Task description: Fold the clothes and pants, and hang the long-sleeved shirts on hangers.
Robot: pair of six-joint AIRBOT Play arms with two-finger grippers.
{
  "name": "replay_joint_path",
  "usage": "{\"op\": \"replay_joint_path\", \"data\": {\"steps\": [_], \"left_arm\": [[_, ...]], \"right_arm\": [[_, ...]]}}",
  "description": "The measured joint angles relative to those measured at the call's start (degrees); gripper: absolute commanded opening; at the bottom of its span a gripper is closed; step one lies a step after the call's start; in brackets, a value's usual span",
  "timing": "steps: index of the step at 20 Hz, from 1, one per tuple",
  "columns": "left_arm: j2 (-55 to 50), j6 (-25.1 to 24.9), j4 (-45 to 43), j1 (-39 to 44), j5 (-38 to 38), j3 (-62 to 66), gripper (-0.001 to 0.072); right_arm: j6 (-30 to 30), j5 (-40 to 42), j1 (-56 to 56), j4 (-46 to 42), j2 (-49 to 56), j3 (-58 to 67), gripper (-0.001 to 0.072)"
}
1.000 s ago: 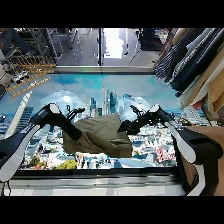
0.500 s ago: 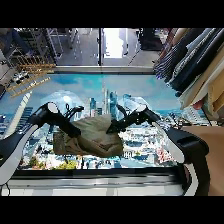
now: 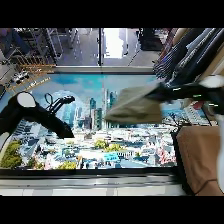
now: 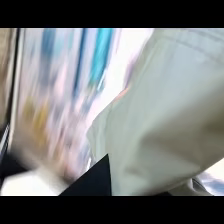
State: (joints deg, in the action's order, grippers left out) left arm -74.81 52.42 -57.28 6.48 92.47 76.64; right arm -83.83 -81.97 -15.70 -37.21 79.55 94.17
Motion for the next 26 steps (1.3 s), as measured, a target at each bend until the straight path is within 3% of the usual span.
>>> {"op": "replay_joint_path", "data": {"steps": [6, 10, 11, 13, 14, 17, 20, 23, 25, 26], "left_arm": [[1.33, 0.09, 3.28, 0.02, 1.29, -0.09, 0.0017], [-0.7, -0.07, 3.96, 0.02, 0.39, -0.22, 0.0017], [-1.53, -0.09, 3.98, 0.02, 0.09, -0.24, 0.0017], [-3.52, -0.09, 4.07, 0.02, -0.24, -0.24, 0.0017], [-4.52, -0.09, 3.76, 0.02, -0.37, -0.24, 0.0017], [-6.12, -0.07, 0.11, 0.02, -0.5, -0.17, 0.0017], [-5.51, 2.56, -8.28, 0.02, -0.35, 0.98, 0.0016], [-1.9, 8.79, -19.28, -0.02, -1.81, 2.58, 0.0016], [2.54, 14.51, -24.96, -0.28, -7.39, 3.02, 0.0017], [4.98, 17.22, -26.82, -0.5, -11.43, 3.13, 0.0017]], "right_arm": [[-7.17, -10.08, -33.46, -14.58, -14.47, -0.92, 0.001], [-7.65, -17.57, -50.99, -26.56, -21.42, -11.54, 0.0015], [-7.65, -18.21, -53.72, -28.94, -22.75, -15.69, 0.0061], [-7.63, -19.96, -57.46, -33.9, -24.5, -24.7, 0.0492], [-7.61, -20.52, -58.64, -35.54, -24.87, -28.74, 0.0582], [-6.62, -21.11, -60.46, -38.77, -23.93, -34.67, 0.0582], [-6.19, -22.25, -61.11, -38.27, -22.03, -31.74, 0.058], [-6.36, -18.78, -60.57, -27.21, -21.27, -25.66, 0.0559], [-4.35, -14.93, -57.61, -17.51, -21.24, -23.12, 0.0548], [-2.69, -13.73, -55.15, -14.4, -21.27, -22.56, 0.0425]]}}
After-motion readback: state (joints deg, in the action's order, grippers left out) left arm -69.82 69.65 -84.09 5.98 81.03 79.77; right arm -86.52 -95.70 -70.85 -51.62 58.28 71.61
